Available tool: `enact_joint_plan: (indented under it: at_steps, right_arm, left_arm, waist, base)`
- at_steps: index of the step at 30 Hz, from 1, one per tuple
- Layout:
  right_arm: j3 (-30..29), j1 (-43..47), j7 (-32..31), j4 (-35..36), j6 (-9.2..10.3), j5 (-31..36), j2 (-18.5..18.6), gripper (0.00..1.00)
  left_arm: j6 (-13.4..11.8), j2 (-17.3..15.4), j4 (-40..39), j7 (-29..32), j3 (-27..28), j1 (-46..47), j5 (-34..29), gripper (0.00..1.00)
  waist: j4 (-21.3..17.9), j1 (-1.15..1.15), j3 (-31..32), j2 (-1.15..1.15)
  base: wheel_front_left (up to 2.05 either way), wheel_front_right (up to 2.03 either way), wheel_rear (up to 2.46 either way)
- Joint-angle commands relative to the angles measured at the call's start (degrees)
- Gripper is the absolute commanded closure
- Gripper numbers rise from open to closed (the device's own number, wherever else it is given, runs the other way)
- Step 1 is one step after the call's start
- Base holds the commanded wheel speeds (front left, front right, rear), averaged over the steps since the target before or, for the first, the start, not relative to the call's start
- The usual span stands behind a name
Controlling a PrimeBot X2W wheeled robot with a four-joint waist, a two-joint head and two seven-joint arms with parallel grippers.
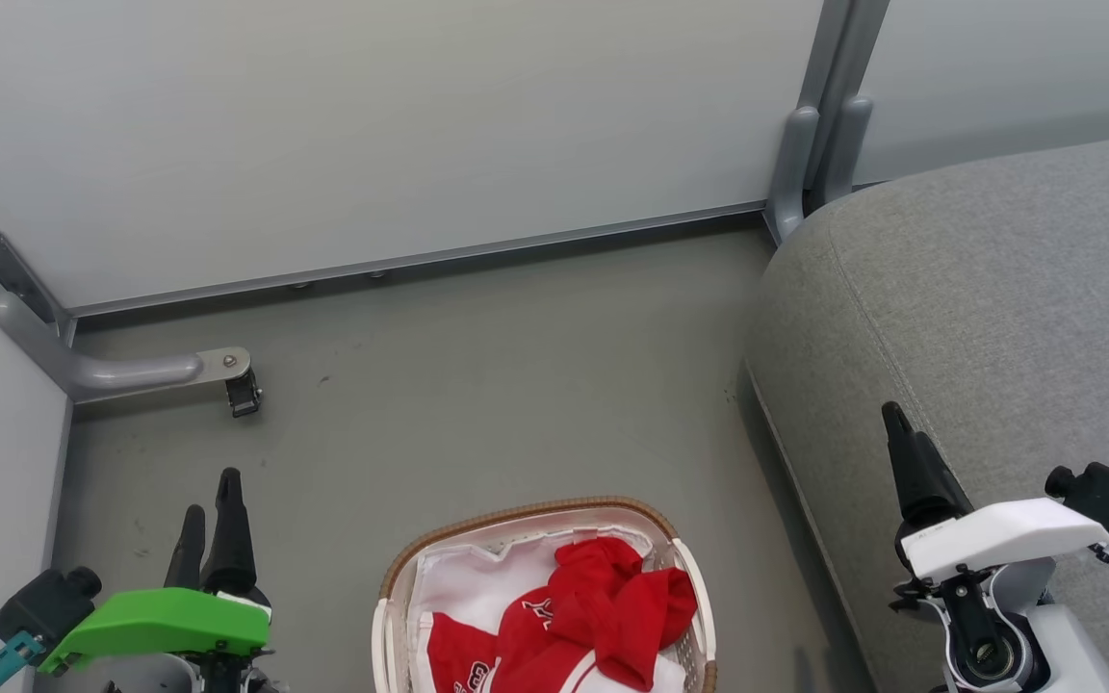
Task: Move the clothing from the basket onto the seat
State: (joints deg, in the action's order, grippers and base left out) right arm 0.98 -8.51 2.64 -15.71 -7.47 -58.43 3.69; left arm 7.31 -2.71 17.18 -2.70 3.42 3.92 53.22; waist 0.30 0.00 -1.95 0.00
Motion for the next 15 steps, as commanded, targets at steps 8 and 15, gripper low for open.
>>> enact_joint_plan:
  at_steps: [8,15]
  right_arm:
    - [1.9,-2.0,2.1,0.2,-0.02,8.9,0.6,0.0]
    - [2.5,-1.8,3.3,-0.2,-0.02,14.8,0.5,0.0]
  left_arm:
    - [-1.2,-0.8,-0.4,-2.0,-1.3,0.7,-8.6,0.0]
    - [-1.7,-1.2,-0.5,-3.2,-2.8,0.0,-14.3,0.0]
  waist:
    - [0.1,0.0,-0.2,0.0]
    - [0.1,0.0,-0.4,0.0]
  base:
    - [0.0,0.0,0.0]
    - [0.0,0.0,0.0]
